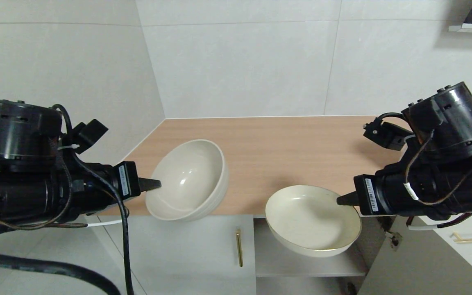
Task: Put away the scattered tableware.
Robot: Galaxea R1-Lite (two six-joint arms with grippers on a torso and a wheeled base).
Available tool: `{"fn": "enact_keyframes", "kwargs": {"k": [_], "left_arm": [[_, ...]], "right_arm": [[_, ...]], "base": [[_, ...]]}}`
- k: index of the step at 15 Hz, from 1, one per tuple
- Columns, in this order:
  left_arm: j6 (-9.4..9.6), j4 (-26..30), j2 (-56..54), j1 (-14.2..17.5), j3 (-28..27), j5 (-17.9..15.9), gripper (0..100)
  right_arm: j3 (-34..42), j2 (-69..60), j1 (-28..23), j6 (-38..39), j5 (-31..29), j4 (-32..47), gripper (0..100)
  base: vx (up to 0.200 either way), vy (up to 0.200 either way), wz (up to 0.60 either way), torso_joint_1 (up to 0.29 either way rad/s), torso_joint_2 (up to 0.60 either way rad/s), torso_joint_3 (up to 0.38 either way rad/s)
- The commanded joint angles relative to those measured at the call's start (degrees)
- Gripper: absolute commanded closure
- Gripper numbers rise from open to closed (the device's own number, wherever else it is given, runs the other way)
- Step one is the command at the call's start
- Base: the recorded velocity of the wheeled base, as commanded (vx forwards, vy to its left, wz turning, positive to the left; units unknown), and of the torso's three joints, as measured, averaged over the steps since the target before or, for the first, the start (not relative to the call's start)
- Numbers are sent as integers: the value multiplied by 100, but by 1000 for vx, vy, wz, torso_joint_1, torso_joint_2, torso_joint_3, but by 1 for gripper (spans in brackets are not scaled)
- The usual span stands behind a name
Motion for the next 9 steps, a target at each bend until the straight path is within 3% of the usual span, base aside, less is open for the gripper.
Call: {"fn": "enact_keyframes", "kwargs": {"k": [1, 2, 5, 9], "left_arm": [[-1, 13, -138, -22, 19, -28, 100], [-10, 13, -85, -145, 19, -63, 100], [-36, 4, 21, -364, 89, -63, 100], [-10, -5, 21, -373, 98, -54, 100]], "right_arm": [[126, -343, 37, 8, -5, -3, 100], [178, -351, 37, -45, -22, -39, 100], [363, -325, 37, -54, -233, -408, 100], [460, -343, 37, -54, -304, -636, 100]], "base": [[0, 0, 0, 0, 0, 0], [0, 0, 0, 0, 0, 0], [-200, 0, 0, 4, 2, 4], [0, 0, 0, 0, 0, 0]]}}
